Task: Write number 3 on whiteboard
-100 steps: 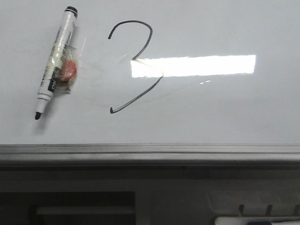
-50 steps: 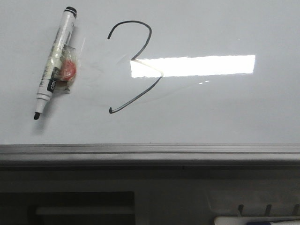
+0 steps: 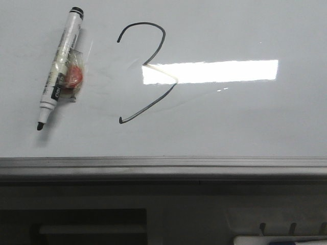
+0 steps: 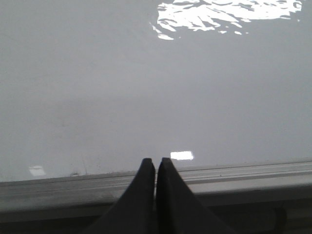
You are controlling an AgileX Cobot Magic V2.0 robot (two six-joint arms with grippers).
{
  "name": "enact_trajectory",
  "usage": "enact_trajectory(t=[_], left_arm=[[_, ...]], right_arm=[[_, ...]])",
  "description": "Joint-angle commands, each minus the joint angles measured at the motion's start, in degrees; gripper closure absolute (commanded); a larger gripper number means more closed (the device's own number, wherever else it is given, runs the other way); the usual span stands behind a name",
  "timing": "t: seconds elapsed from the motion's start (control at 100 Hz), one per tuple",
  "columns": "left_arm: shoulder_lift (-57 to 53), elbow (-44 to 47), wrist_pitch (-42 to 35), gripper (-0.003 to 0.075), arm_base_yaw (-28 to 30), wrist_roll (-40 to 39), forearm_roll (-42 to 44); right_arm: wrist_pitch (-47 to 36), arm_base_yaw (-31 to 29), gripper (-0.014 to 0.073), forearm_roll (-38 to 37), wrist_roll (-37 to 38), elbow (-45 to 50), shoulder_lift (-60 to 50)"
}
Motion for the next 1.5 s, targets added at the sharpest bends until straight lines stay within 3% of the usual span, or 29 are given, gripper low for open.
enact_trajectory(t=[0.0,0.35,0.5,0.76,1.01,1.18,1.32,1.46,1.49], left_arm=[[-1.4,0.6,-3.2,0.0741,0.4,-0.7,0.0],[-1.4,0.6,-3.2,0.0741,0.4,-0.7,0.0],[-1.4,0.6,-3.2,0.0741,0.4,-0.7,0.0],[-1.4,0.6,-3.2,0.0741,0.4,-0.7,0.0],[-1.4,0.6,-3.2,0.0741,0.4,-0.7,0.0],[-1.4,0.6,-3.2,0.0741,0.4,-0.7,0.0],[-1.4,0.6,-3.2,0.0741,0.4,-0.7,0.0],[-1.4,0.6,-3.2,0.0741,0.4,-0.7,0.0],[-1.4,0.6,-3.2,0.0741,0.4,-0.7,0.0]], right_arm=[[-3.8,0.0,0.0655,-1.0,-0.2,-1.4,0.4],[-3.6,0.0,0.0655,-1.0,-0.2,-1.3,0.4],[-4.0,-3.0,0.0655,3.4,-0.3,-1.3,0.4],[-9.9,-22.2,0.0655,15.2,-0.3,-0.8,0.4],[-12.7,-45.0,0.0655,17.0,-2.5,0.3,0.3],[-13.2,-59.0,0.0655,17.0,-5.0,5.7,-1.9],[-13.3,-66.0,0.0655,17.0,-5.0,12.5,-8.4],[-13.1,-67.6,0.0655,16.9,-5.4,18.5,-14.3],[-9.8,-67.7,0.0655,16.9,-5.6,18.3,-15.0]])
